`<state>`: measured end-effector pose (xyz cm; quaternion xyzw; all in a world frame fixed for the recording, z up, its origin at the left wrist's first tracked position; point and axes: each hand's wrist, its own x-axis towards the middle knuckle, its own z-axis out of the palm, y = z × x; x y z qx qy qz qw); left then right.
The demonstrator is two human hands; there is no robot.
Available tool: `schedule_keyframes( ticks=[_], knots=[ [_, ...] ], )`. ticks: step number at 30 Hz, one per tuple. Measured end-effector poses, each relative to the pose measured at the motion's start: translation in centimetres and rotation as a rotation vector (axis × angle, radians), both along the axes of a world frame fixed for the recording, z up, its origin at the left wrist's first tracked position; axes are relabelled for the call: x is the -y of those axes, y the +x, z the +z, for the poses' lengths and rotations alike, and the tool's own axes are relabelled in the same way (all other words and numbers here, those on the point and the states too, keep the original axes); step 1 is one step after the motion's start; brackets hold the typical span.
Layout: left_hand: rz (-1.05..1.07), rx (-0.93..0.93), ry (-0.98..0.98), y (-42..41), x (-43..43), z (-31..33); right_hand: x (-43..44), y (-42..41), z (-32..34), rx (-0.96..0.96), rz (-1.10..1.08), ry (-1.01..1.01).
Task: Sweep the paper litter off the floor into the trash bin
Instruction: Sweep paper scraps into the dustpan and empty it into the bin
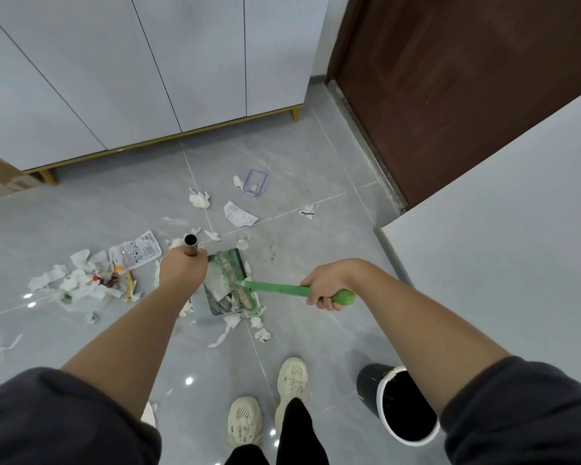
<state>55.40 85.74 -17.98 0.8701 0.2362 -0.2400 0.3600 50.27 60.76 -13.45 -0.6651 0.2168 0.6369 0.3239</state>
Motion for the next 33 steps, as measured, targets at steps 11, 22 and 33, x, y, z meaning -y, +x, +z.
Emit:
schedule_keyframes(
  ticks=[11, 22, 33],
  knots=[
    [-0.180, 0.047, -0.043, -3.4, -0.6, 7.9, -1.3, -5.8, 3.8, 0.048, 0.252, -0.233],
    [-0.376, 0.115, -0.062, -9.6, 4.7, 14.4, -2.7, -14.8, 9.7, 0.188, 0.145, -0.230],
    [-0.411, 0.176, -0.226, -19.0, 9.7, 18.8, 2.1, -25.8, 16.6, 0.238, -0.159, -0.276]
  ],
)
